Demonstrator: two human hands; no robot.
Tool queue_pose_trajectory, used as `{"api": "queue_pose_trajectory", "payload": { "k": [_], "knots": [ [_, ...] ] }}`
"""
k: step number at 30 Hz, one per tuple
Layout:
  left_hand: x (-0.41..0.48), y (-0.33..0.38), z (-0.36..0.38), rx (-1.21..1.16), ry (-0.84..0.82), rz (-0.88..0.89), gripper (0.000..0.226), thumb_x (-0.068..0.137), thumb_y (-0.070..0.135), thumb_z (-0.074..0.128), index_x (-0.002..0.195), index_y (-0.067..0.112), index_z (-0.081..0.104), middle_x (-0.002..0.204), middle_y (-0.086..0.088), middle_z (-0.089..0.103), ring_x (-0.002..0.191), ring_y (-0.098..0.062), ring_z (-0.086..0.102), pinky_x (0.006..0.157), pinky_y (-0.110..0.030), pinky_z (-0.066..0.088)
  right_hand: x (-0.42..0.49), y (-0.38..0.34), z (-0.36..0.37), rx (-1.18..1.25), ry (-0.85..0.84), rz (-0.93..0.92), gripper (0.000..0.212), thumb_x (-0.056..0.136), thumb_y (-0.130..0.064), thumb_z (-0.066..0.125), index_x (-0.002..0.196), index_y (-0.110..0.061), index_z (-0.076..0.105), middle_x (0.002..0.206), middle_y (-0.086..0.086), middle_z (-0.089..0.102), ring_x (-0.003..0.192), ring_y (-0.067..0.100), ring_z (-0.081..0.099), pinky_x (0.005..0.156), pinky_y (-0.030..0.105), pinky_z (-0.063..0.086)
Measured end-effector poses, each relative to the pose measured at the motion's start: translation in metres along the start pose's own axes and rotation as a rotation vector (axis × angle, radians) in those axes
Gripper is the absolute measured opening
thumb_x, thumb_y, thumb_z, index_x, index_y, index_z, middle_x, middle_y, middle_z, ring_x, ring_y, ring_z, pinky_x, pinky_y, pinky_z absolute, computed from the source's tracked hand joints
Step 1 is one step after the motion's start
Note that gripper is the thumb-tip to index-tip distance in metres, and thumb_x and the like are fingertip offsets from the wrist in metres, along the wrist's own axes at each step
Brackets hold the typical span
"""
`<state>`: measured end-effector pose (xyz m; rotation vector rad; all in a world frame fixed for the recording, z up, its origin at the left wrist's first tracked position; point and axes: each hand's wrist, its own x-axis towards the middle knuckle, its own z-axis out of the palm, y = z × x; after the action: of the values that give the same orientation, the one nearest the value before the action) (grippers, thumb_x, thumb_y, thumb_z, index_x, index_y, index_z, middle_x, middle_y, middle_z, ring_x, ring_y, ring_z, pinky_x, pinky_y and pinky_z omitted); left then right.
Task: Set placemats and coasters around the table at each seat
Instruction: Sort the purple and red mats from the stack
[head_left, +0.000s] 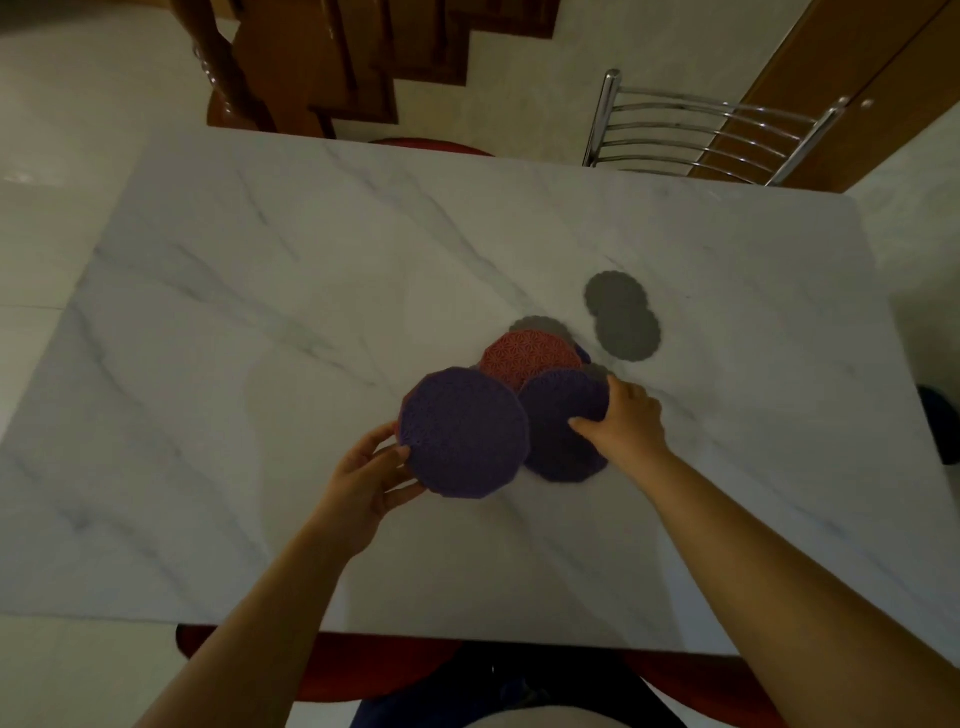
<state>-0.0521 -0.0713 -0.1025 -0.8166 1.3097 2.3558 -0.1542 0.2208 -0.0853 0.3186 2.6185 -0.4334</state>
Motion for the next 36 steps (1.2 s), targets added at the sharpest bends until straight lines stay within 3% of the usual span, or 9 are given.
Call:
{"api": "queue_pose_trajectory", "payload": {
  "k": [6, 10, 13, 17, 21, 26, 29, 32, 36],
  "knots": [
    [-0.003, -0.002, -0.009, -0.041, 0.023, -0.001, 0.029, 0.088, 0.001, 0.054, 0.110, 0.019, 0.062, 0.096, -0.004, 0.075, 0.077, -0.021, 0.073, 0.065, -0.035, 0.061, -0.001, 0.000, 0.009, -0.045, 0.008, 0.024, 0.089, 0.071, -0.038, 0.076, 0.142, -0.011, 0.028, 0.137, 0.018, 0.037, 0.124, 0.039, 0.038, 0.097, 0.043, 0.040],
    [-0.004, -0.005, -0.007, -0.042, 0.008, 0.005, 0.032, 0.078, 0.007, 0.060, 0.107, 0.019, 0.063, 0.094, -0.003, 0.075, 0.075, -0.020, 0.072, 0.063, -0.034, 0.060, -0.002, 0.009, 0.001, 0.268, 0.084, -0.026, 0.045, 0.077, -0.022, 0.073, 0.114, -0.005, 0.055, 0.116, 0.020, 0.054, 0.100, 0.037, 0.058, 0.078, 0.036, 0.045],
    [-0.002, -0.008, -0.006, -0.042, 0.010, -0.002, 0.028, 0.085, 0.003, 0.056, 0.106, 0.020, 0.064, 0.093, -0.003, 0.075, 0.073, -0.019, 0.072, 0.063, -0.034, 0.060, -0.003, 0.018, -0.022, 0.469, 0.076, -0.121, 0.021, 0.083, -0.011, 0.065, 0.103, -0.004, 0.066, 0.101, 0.018, 0.068, 0.092, 0.033, 0.063, 0.082, 0.041, 0.049],
    [0.000, -0.010, -0.001, -0.028, 0.009, -0.019, 0.028, 0.089, 0.000, 0.053, 0.106, 0.020, 0.064, 0.091, -0.003, 0.075, 0.074, -0.020, 0.072, 0.062, -0.034, 0.060, -0.013, 0.022, -0.056, 0.762, 0.073, -0.176, 0.017, 0.087, -0.007, 0.061, 0.102, -0.009, 0.067, 0.098, 0.017, 0.069, 0.092, 0.033, 0.066, 0.083, 0.047, 0.054],
    [0.001, -0.010, 0.008, -0.015, -0.006, -0.027, 0.029, 0.090, -0.001, 0.053, 0.108, 0.020, 0.063, 0.093, -0.003, 0.075, 0.076, -0.021, 0.073, 0.064, -0.035, 0.060, -0.024, 0.013, -0.074, 1.014, 0.085, -0.189, 0.016, 0.088, -0.008, 0.059, 0.098, -0.018, 0.067, 0.087, 0.001, 0.071, 0.072, 0.007, 0.068, 0.062, 0.024, 0.056],
    [-0.001, -0.010, 0.027, -0.021, -0.053, -0.034, 0.032, 0.082, 0.003, 0.059, 0.111, 0.017, 0.062, 0.093, -0.005, 0.075, 0.077, -0.022, 0.072, 0.066, -0.036, 0.060, -0.040, -0.009, -0.052, 1.121, -0.140, -0.170, 0.016, 0.087, -0.007, 0.059, 0.090, -0.019, 0.069, 0.076, -0.009, 0.074, 0.069, 0.007, 0.069, 0.055, 0.022, 0.055],
    [-0.002, -0.011, 0.038, -0.017, -0.081, -0.030, 0.029, 0.087, 0.002, 0.056, 0.112, 0.016, 0.062, 0.094, -0.007, 0.075, 0.079, -0.023, 0.073, 0.065, -0.036, 0.060, -0.050, -0.016, -0.034, 1.111, -0.200, -0.163, 0.019, 0.088, -0.011, 0.059, 0.088, -0.025, 0.072, 0.085, -0.007, 0.075, 0.082, 0.013, 0.071, 0.061, 0.023, 0.056],
    [-0.004, -0.011, 0.047, -0.039, -0.126, -0.027, 0.031, 0.081, 0.006, 0.060, 0.109, 0.017, 0.063, 0.093, -0.006, 0.075, 0.078, -0.022, 0.072, 0.067, -0.037, 0.060, -0.053, -0.014, -0.023, 1.039, -0.084, -0.167, 0.021, 0.089, -0.016, 0.060, 0.087, -0.034, 0.072, 0.094, -0.009, 0.073, 0.093, 0.013, 0.068, 0.078, 0.030, 0.055],
    [-0.005, -0.012, 0.054, -0.048, -0.187, -0.026, 0.035, 0.076, 0.010, 0.060, 0.110, 0.017, 0.062, 0.093, -0.005, 0.075, 0.078, -0.022, 0.072, 0.070, -0.039, 0.061, -0.055, -0.011, -0.016, 0.943, -0.024, -0.183, 0.024, 0.090, -0.016, 0.057, 0.112, -0.021, 0.067, 0.108, -0.004, 0.068, 0.105, 0.015, 0.063, 0.092, 0.033, 0.050]
  ]
}}
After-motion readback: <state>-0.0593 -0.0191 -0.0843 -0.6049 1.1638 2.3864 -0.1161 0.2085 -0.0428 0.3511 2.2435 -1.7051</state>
